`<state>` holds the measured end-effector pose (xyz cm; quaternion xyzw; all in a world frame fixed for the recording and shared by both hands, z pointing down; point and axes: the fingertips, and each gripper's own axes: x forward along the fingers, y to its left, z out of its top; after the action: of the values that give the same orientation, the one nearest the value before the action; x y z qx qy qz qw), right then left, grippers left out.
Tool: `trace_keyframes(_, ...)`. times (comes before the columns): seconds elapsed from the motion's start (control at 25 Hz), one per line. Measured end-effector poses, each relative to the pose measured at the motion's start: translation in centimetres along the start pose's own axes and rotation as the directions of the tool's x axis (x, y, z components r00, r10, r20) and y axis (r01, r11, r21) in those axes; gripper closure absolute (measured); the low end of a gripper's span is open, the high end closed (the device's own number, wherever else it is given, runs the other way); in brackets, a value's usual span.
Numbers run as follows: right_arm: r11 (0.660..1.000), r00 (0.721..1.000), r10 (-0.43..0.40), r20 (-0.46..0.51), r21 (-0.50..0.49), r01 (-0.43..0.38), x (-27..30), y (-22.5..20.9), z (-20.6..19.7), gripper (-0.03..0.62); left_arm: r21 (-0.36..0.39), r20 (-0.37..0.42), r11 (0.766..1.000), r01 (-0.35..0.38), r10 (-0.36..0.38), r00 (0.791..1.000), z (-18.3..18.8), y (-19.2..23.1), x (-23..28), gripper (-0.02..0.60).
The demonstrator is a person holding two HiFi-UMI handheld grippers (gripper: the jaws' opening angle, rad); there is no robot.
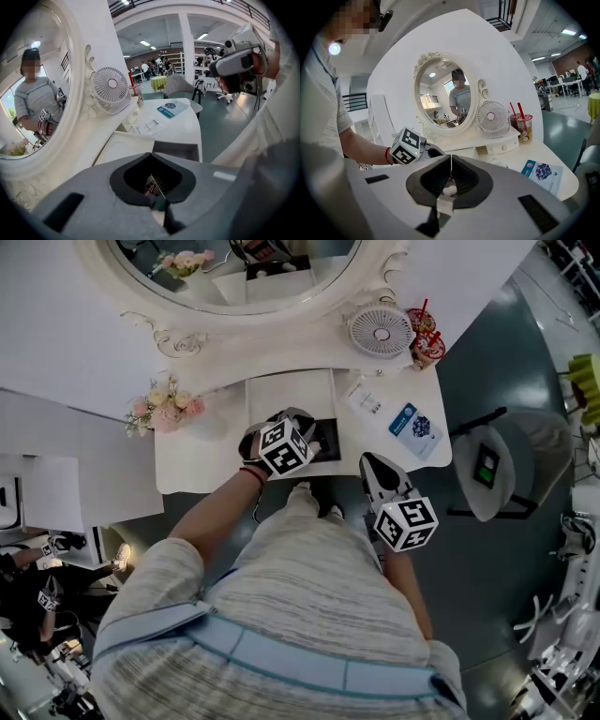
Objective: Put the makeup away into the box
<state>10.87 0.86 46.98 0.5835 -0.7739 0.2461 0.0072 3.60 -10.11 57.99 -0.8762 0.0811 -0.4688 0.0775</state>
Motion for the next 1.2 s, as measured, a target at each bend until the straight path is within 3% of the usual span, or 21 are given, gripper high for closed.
trace_keyframes(0.88,1.000,1.000,-0.007,-0.006,-0.005,0.007,-1.4,-0.5,-0.3,0.583,0.025,-0.033,0.998,0.060,-0.059,0.998,-0.2,-2.9,1.9,0.565)
trace_keyframes(1.2,1.000,1.000,-0.007,-0.007,-0.003,0.007,-1.0,-0.6,-0.4,0.583,-0.016,0.004,0.998,0.054,-0.054,0.999,0.2,-2.4,1.2,0.563)
